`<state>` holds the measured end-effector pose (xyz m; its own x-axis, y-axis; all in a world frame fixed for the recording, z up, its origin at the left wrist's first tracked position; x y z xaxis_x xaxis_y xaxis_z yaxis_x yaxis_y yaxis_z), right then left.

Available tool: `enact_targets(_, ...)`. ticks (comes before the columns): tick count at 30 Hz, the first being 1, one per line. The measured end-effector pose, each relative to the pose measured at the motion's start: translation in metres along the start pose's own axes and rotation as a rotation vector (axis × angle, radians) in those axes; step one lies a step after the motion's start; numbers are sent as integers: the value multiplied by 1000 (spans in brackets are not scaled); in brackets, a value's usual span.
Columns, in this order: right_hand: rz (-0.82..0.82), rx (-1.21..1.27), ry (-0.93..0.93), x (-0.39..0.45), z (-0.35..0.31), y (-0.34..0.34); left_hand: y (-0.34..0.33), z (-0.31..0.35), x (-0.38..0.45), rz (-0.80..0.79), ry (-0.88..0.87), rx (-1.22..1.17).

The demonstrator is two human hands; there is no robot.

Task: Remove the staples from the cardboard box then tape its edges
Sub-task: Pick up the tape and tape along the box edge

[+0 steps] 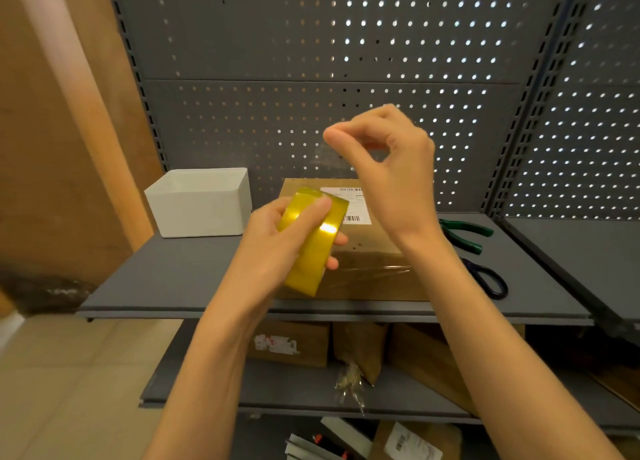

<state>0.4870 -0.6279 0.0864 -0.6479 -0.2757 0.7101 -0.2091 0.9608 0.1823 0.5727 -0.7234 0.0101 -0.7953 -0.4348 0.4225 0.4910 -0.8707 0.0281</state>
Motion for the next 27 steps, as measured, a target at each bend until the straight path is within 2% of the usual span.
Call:
enact_targets(5, -174, 84, -210, 2, 27, -6, -24, -11, -17, -115, 123, -166)
enact_targets(11, -387, 13, -264, -11, 45, -15, -34, -40, -34, -63, 271, -219)
enact_targets(21, -410, 15, -196, -34, 51, -49, -4, -66, -54, 96, 343, -176)
enact_targets(27, -360, 26, -172, -44, 46, -76, 23, -73, -59, 202, 406, -169)
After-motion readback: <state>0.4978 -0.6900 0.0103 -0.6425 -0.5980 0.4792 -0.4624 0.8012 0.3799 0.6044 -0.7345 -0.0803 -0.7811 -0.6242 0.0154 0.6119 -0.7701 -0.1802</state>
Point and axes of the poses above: each hand's wrist, its own x-axis towards the middle knuckle, its own y-axis out of the back of the hand, z = x × y, the point moved 7 cm from there along x, towards the middle knuckle, and after that the axes turned 11 degrees about -y, right-handed, at the moved point
